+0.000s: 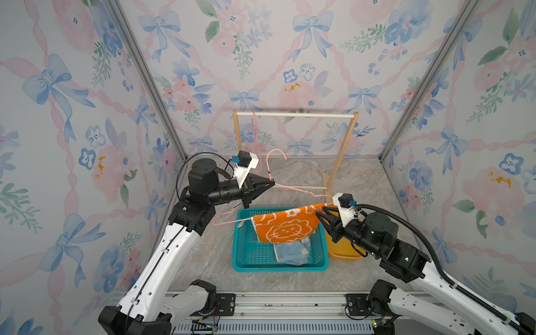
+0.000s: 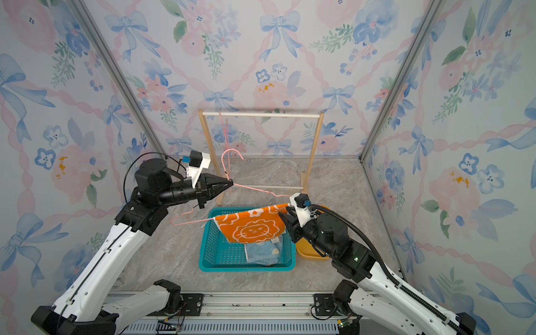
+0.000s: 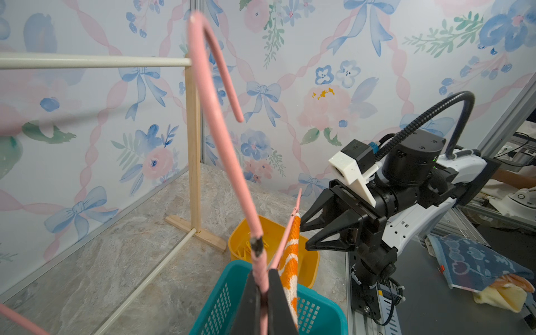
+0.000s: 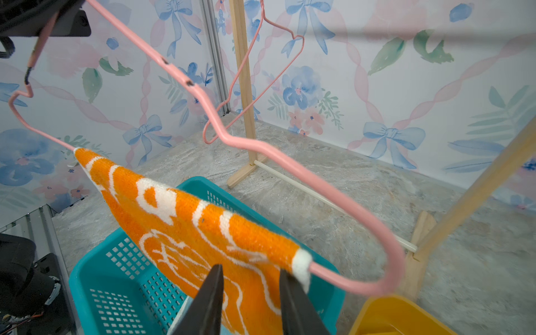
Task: Remove the clothespins securing towels to the hanger
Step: Remove the towel from the hanger.
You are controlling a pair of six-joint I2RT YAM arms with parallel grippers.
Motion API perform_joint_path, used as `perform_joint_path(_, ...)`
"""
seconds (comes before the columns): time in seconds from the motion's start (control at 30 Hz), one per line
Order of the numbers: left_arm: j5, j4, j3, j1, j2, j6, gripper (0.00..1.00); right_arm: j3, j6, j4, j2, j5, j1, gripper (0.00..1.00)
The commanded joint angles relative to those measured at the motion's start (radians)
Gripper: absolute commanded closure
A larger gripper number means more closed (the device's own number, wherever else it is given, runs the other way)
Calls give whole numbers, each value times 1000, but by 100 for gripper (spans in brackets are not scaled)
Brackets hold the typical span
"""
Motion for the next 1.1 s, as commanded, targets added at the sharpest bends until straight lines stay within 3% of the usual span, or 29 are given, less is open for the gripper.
perform_joint_path(0.0,7,20,6,7,-20,-1,100,-17,16,-49,-69,61,10,66)
perform_joint_path(0.77,9,20,12,8,-18,-2,100,0,-3,8,-2,-5,-50,70)
perform_joint_path(1.07,9,20,10,8,-18,-2,100,7,5,32,31,-43,-56,78)
